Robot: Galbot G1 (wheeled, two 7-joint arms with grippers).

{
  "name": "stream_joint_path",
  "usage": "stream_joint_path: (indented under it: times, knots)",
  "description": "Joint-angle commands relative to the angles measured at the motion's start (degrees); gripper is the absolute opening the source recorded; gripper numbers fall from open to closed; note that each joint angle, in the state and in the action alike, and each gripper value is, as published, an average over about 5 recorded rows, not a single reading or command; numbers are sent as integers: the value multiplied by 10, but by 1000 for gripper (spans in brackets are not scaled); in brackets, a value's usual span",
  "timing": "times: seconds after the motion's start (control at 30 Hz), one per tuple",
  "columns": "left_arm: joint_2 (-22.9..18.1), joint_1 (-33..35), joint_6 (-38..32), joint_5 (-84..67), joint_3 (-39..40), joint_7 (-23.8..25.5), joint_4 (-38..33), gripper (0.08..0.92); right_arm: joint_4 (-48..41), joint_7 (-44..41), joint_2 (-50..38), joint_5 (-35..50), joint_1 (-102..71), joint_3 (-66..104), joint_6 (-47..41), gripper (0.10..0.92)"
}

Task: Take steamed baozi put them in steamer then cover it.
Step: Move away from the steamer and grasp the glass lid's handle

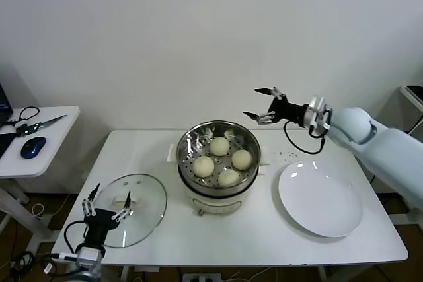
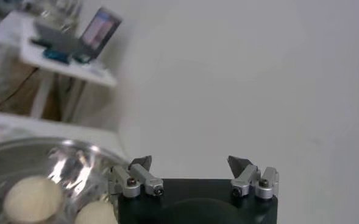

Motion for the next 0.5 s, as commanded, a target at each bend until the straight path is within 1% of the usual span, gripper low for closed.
stream_joint_path:
  times: [0.03, 0.13, 0.33, 0.5]
  knots:
    - [-15, -1, -3, 147, -11, 12, -8, 823, 72, 84, 25, -54, -421, 415, 45, 823]
    - [-17, 0, -5, 260, -16, 20, -9, 823, 94, 92, 59, -70, -493, 471, 35, 823]
    - [-16, 16, 2, 549, -15, 25, -26, 823, 133, 103, 137, -95, -597, 583, 4, 823]
    - [-20, 49, 26, 709, 6, 47, -28, 823, 140, 109, 188, -122, -641, 626, -7, 823]
